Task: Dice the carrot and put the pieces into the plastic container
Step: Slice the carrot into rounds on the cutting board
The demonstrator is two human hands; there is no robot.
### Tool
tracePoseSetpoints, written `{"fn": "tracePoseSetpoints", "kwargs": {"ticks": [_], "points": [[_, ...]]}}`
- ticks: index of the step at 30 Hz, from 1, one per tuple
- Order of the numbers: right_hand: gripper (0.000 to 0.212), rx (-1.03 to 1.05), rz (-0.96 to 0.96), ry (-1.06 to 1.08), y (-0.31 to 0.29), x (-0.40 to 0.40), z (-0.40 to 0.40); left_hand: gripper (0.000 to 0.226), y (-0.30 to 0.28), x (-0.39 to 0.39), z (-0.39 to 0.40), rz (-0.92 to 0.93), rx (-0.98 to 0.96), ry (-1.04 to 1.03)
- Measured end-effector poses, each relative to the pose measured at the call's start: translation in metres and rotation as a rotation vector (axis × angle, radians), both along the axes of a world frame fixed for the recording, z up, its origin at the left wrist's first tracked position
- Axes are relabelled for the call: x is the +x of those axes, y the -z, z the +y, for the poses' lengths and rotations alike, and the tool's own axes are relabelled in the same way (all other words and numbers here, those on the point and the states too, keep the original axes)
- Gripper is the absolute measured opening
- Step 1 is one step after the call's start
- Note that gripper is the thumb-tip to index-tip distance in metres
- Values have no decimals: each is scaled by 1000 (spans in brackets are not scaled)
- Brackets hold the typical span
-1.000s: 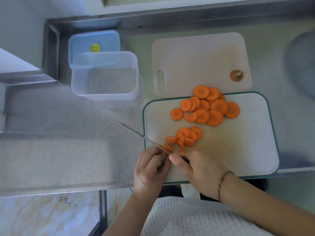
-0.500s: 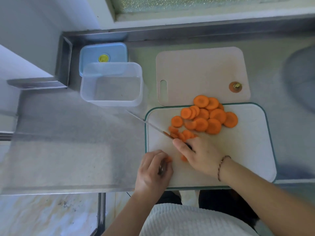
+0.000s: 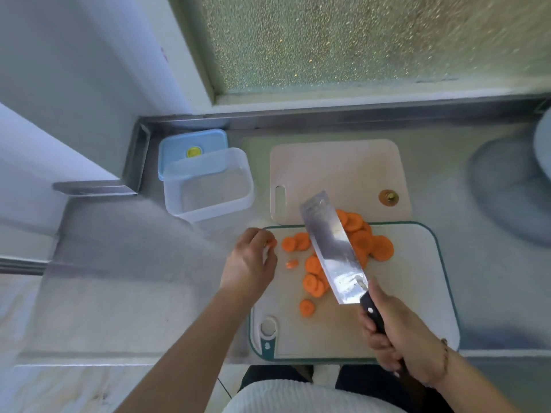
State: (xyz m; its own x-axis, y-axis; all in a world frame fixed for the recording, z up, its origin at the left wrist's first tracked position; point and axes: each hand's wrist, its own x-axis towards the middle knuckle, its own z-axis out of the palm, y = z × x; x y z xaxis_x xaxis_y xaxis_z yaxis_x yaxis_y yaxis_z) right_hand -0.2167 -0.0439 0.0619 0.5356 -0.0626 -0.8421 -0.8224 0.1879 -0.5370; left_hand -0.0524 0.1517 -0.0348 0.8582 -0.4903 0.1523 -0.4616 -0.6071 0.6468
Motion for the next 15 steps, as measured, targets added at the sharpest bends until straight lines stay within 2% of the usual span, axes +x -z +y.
{"fn": "tracePoseSetpoints", "kwargs": {"ticks": [4, 7, 11, 15], "points": [[62, -18, -5, 54, 0, -8, 1, 34, -1, 10, -4, 62, 69, 70], [61, -39, -40, 66, 1, -12, -2, 55, -10, -6, 3, 53, 57, -27], [63, -94, -44, 53, 4, -23, -12, 37, -15, -38, 17, -168, -17, 86], [64, -115, -26, 40, 5, -34, -20, 36, -7, -11, 12, -99, 1, -21]]}}
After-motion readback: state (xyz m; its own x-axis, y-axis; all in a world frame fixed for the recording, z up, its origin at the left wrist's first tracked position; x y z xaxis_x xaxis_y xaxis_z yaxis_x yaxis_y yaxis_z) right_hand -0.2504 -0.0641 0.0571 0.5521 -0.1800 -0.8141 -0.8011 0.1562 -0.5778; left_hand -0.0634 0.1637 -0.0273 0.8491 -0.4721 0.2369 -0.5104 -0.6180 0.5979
